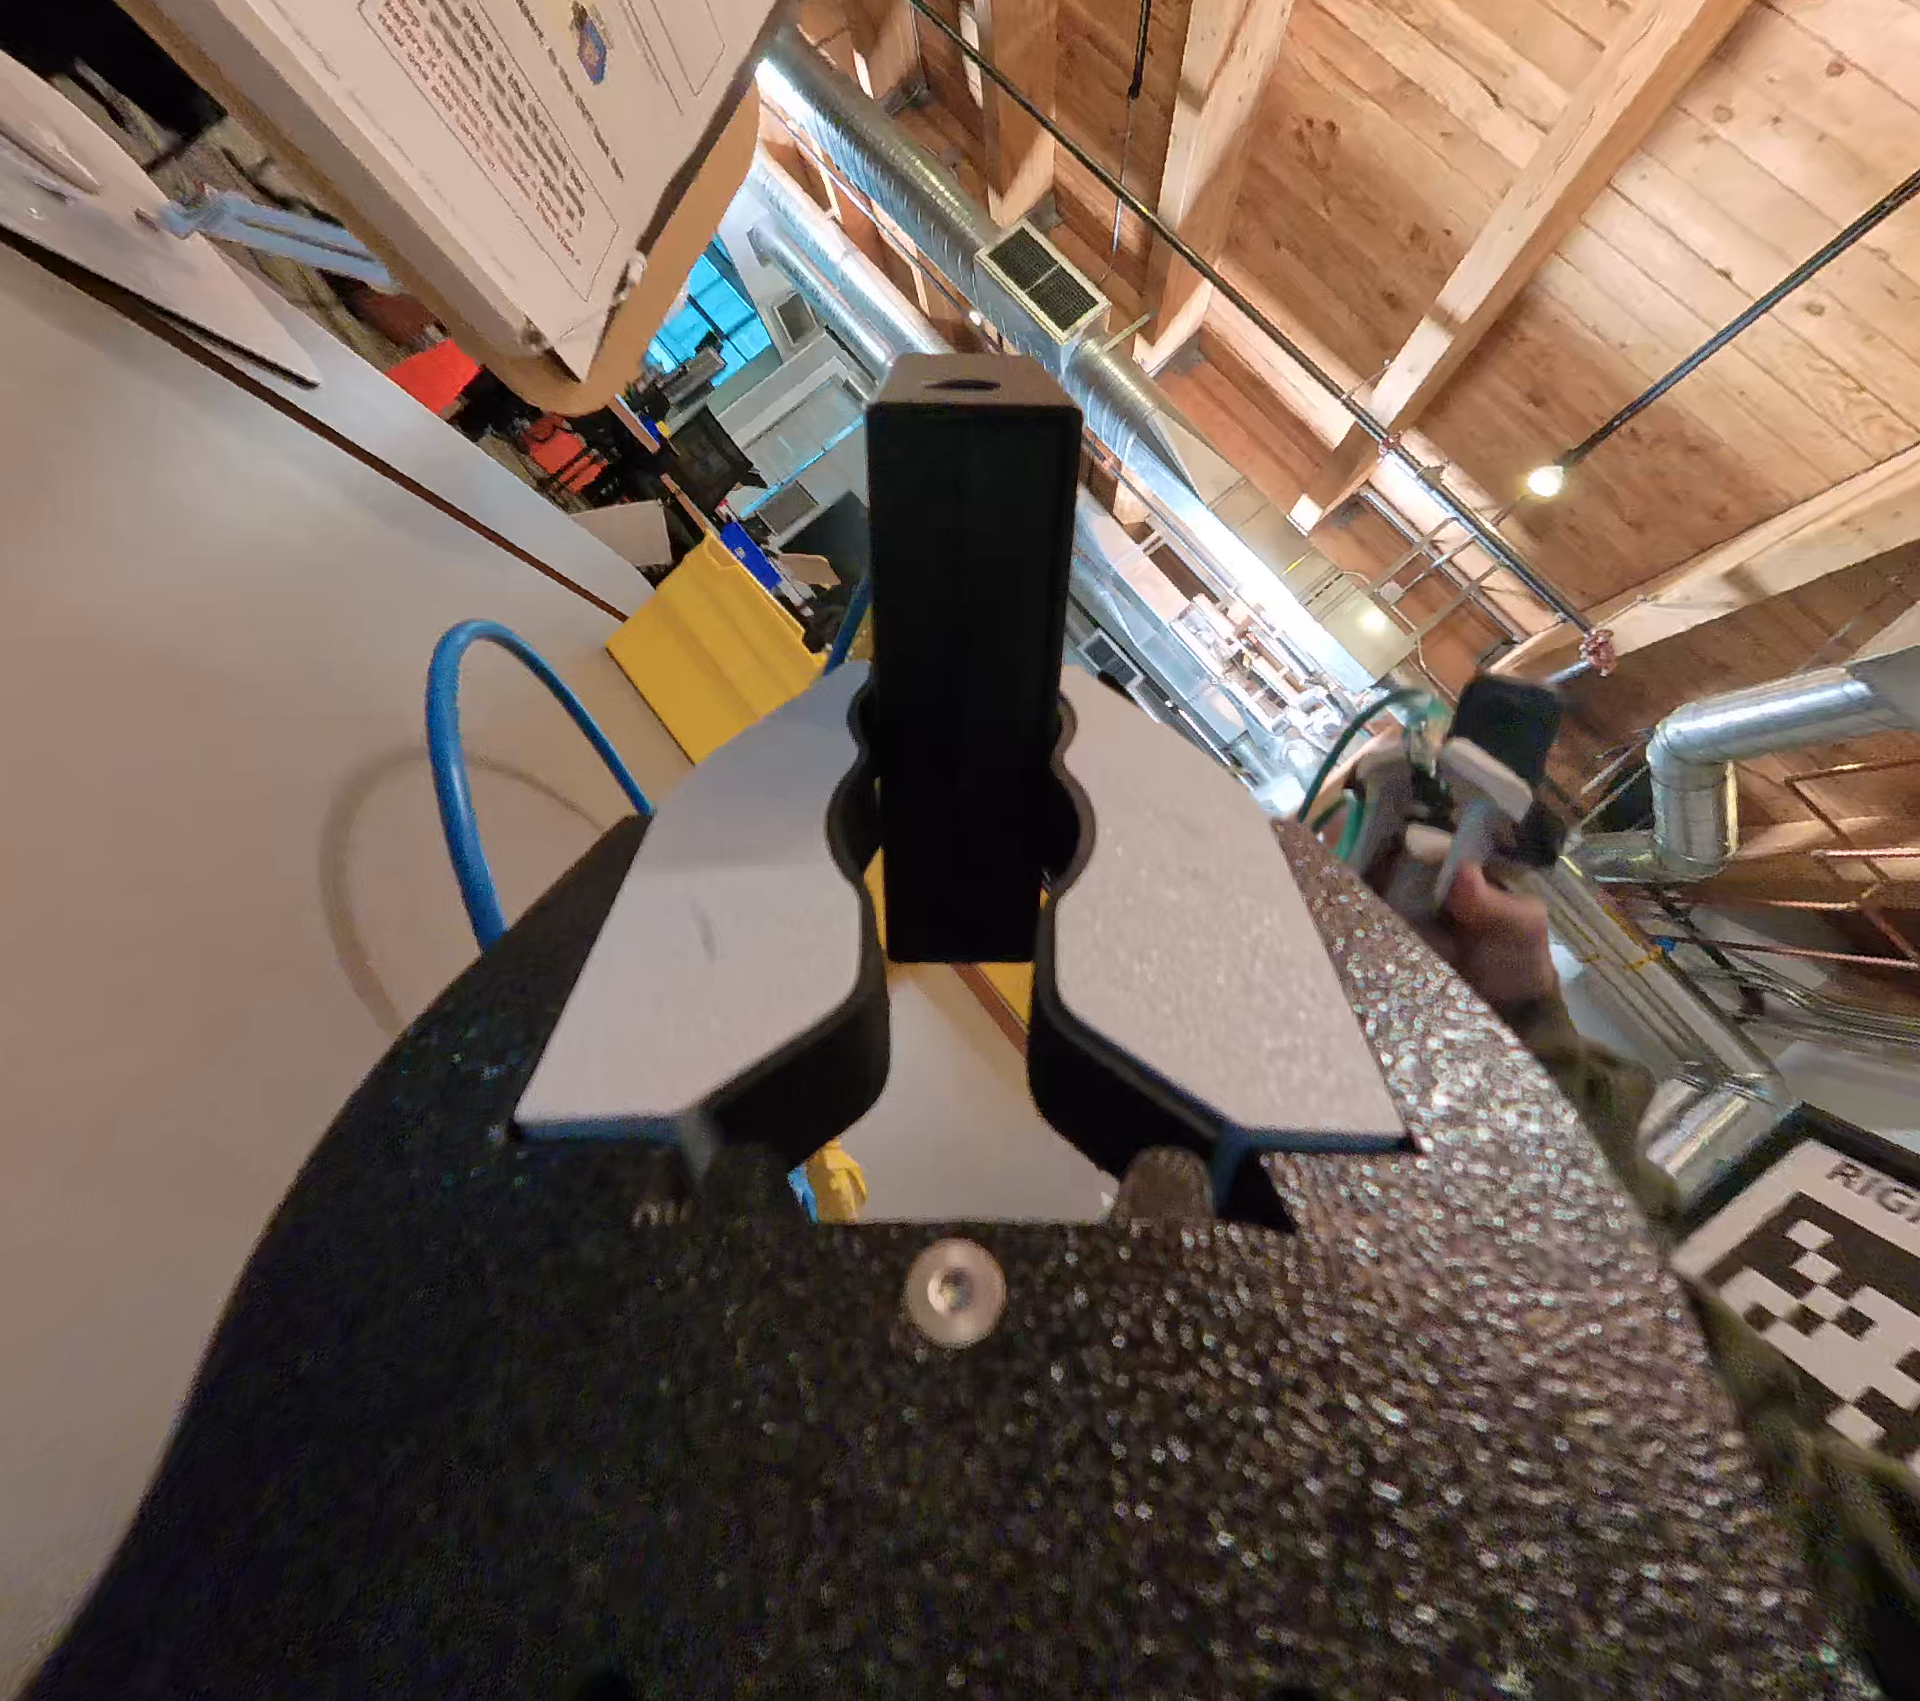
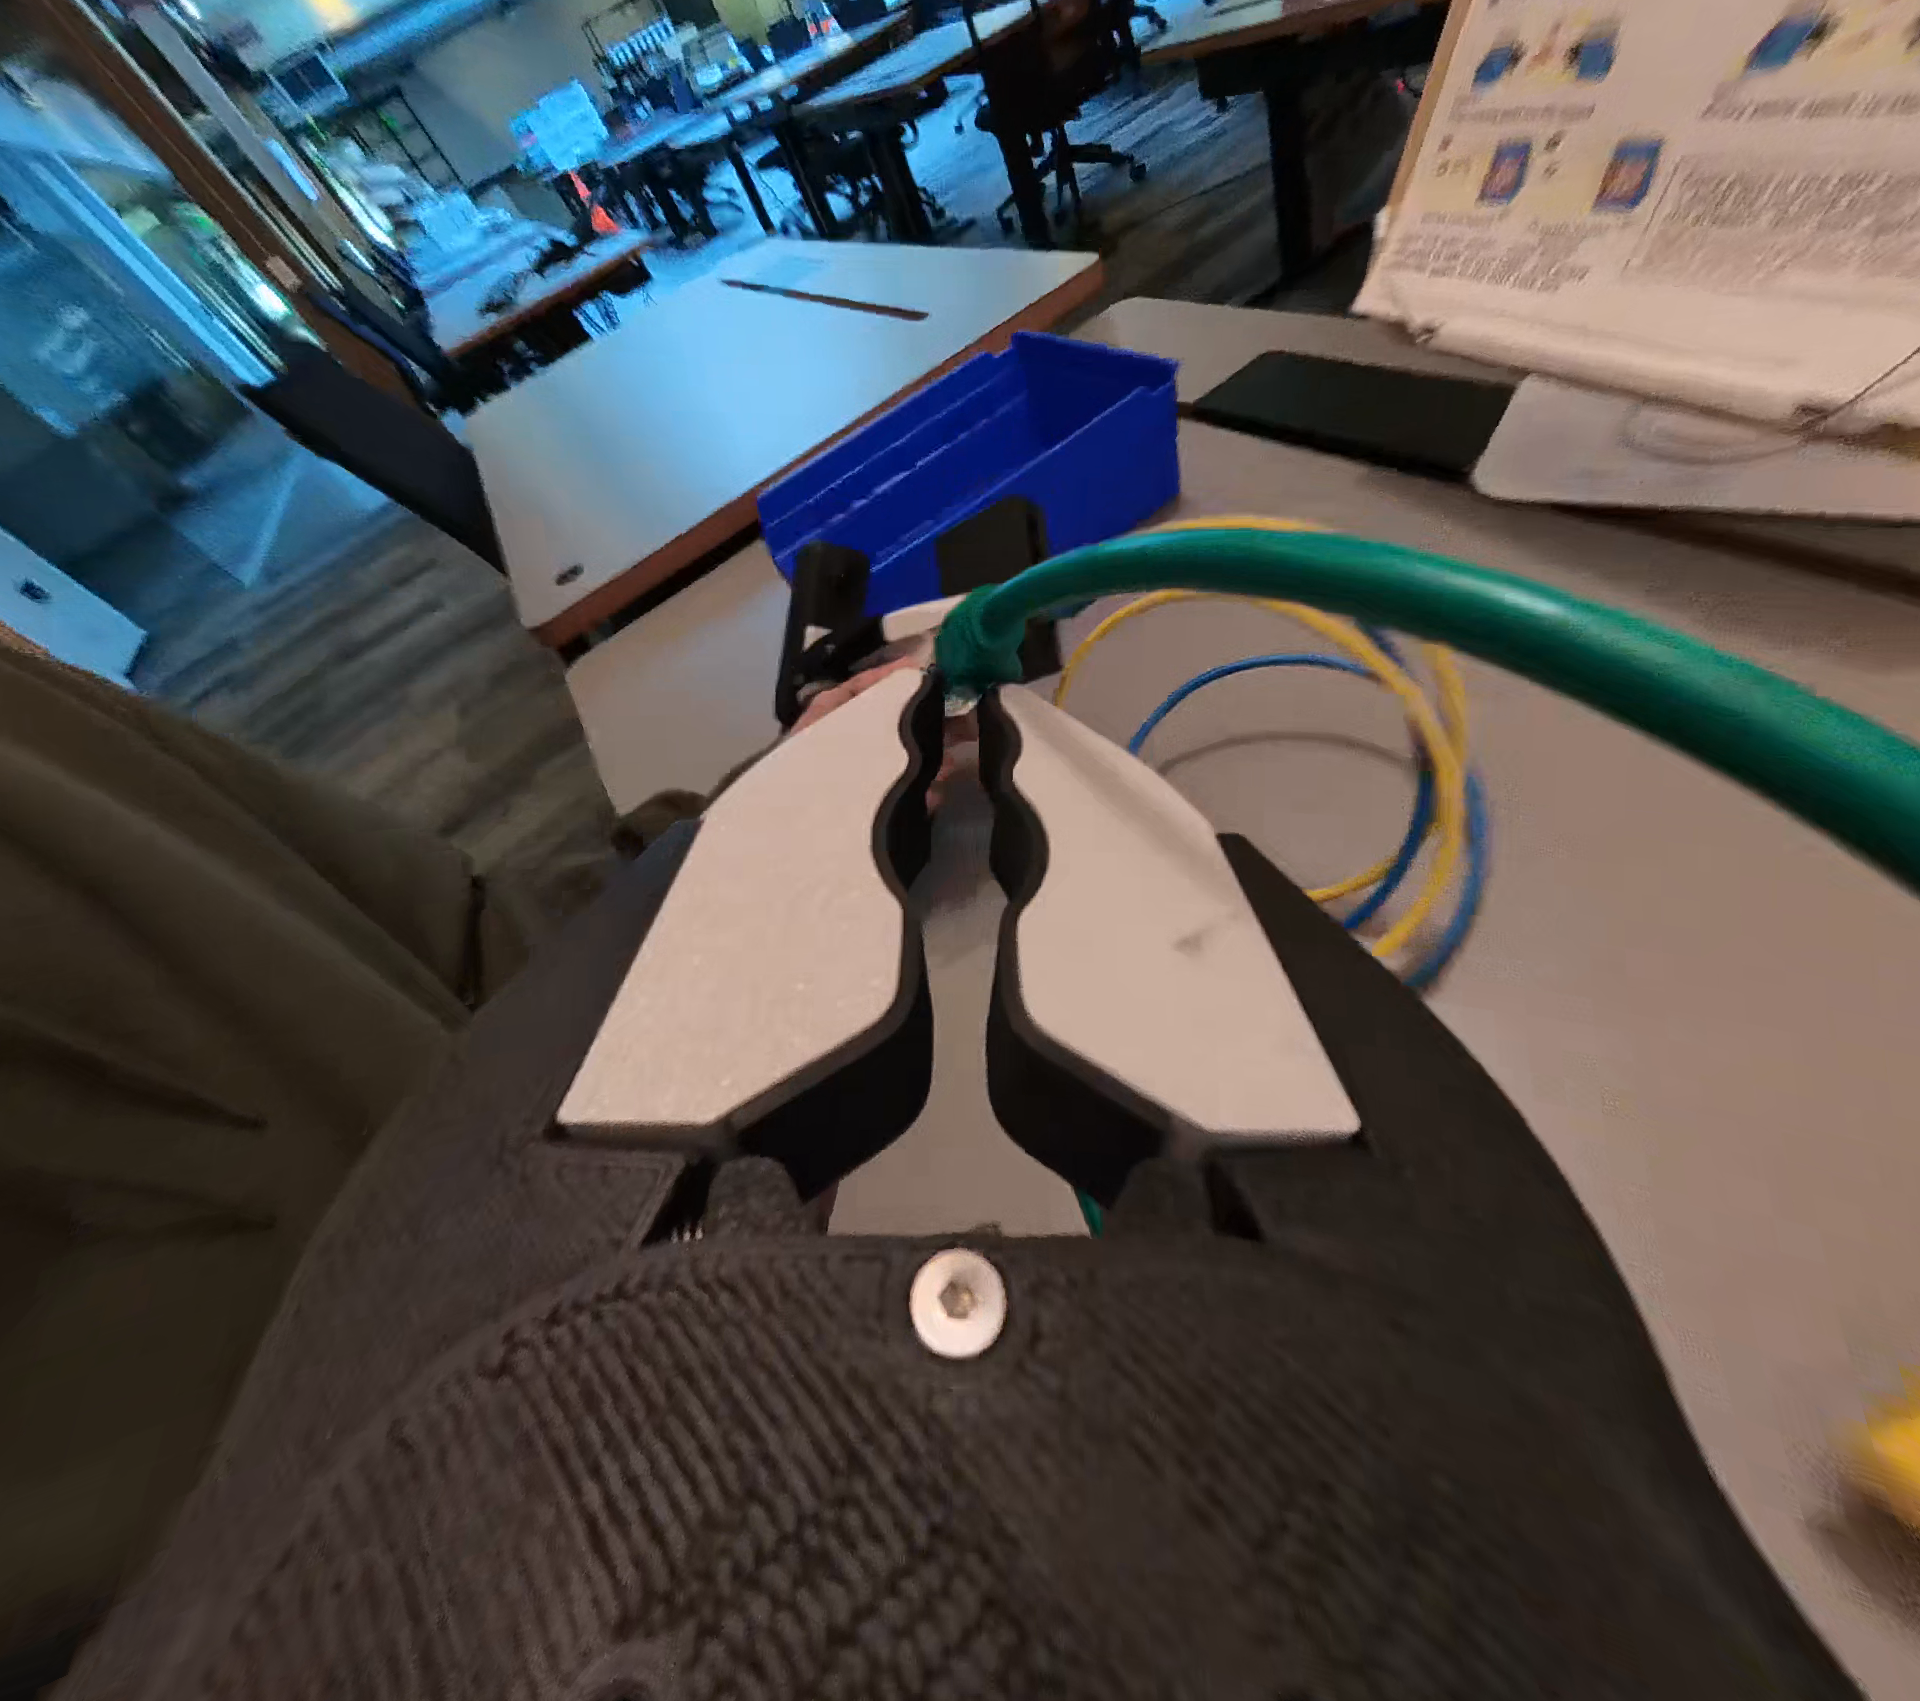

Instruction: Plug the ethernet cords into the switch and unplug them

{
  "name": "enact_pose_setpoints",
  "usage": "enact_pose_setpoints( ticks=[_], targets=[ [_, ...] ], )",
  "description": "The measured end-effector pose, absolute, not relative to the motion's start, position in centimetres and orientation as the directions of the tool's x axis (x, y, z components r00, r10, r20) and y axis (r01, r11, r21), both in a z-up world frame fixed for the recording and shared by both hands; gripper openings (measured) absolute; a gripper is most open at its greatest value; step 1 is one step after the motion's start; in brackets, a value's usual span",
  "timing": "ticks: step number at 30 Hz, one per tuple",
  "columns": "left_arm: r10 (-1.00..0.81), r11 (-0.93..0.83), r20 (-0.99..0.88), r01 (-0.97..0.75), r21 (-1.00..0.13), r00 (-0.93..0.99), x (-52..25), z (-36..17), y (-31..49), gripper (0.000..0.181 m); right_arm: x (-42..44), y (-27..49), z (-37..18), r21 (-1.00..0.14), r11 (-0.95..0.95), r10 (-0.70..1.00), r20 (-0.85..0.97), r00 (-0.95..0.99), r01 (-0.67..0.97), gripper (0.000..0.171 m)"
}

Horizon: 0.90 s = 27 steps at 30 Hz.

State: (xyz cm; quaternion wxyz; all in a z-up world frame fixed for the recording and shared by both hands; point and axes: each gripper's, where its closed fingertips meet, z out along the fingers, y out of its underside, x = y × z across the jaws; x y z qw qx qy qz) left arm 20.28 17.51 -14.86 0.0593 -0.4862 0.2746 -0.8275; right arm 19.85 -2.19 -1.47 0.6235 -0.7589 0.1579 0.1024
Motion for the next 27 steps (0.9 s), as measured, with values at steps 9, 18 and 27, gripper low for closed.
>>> enact_pose_setpoints(
  ticks=[9,18,27],
  targets=[
    [-0.334,-0.827,0.778,-0.231,-0.513,-0.532,20.5,-15.4,16.4,0.027,32.0,-6.5,2.3,-0.885,-0.351,-0.242,-0.229,0.943,-0.305,0.008],
    [-0.325,-0.823,0.778,-0.245,-0.513,-0.537,20.6,-15.6,16.3,0.027,41.0,-10.8,-10.6,-0.632,-0.513,-0.486,-0.343,0.803,-0.581,0.007],
    [-0.305,-0.829,0.787,-0.256,-0.497,-0.537,20.7,-15.8,16.4,0.026,43.1,-13.5,-18.5,-0.486,-0.592,-0.605,-0.259,0.753,-0.643,0.007]
  ],
)
